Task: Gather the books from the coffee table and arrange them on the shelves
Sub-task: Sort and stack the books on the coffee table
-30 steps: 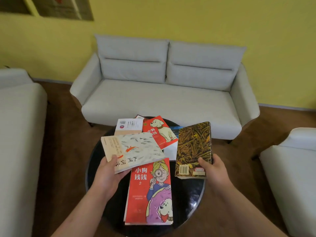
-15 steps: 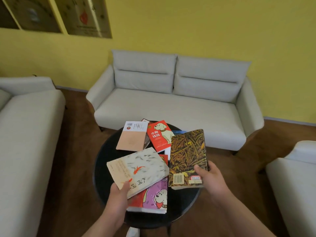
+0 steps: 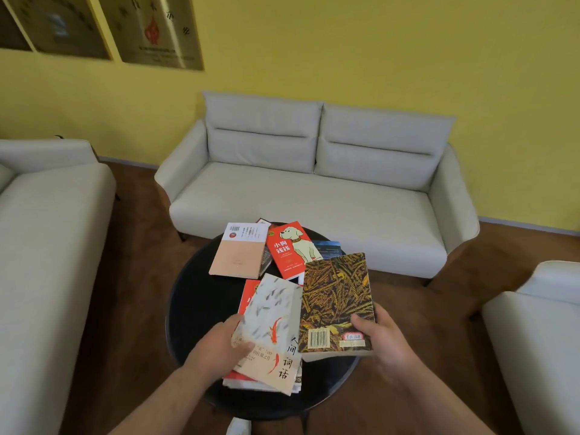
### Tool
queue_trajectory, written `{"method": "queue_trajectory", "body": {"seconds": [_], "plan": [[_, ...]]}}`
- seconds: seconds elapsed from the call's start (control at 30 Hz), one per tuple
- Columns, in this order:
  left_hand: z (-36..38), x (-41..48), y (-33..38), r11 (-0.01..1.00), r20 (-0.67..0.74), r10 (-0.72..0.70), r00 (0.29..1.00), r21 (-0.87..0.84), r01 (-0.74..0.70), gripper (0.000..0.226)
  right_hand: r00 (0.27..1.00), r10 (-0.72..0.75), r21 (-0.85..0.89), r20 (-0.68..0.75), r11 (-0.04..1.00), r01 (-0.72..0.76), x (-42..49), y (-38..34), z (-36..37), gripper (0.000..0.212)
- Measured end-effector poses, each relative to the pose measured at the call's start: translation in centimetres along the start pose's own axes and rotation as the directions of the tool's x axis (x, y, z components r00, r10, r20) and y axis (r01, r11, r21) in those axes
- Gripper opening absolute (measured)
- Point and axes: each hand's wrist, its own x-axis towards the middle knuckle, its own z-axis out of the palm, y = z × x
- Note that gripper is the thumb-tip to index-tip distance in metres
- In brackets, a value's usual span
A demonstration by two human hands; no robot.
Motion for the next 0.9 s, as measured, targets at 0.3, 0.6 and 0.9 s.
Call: {"method": "queue_trajectory", "body": {"seconds": [0.3, 0.6, 0.9], "plan": [[1.1, 0.0, 0.1, 0.93, -0.107, -0.037, 0.994, 0.361, 0.074, 0.064, 0.985, -0.135, -0.262, 0.104, 0.952, 0.158, -1.1, -1.1, 1.8, 0.044], [0.0, -3.1, 9.1, 0.5, 0.149, 0.145, 0.978, -0.864, 0.058, 0.045, 0.896, -0.339, -0.512, 0.287, 0.737, 0.442, -3.8, -1.8, 5.9, 0.058], [0.7, -2.3, 7.3, 0.277, 0.065, 0.123, 0.99, -0.96, 0.029, 0.06, 0.92, -0.334, -0.491, 0.202, 0.778, 0.391, -2.2, 0.2, 4.5, 0.024]]}}
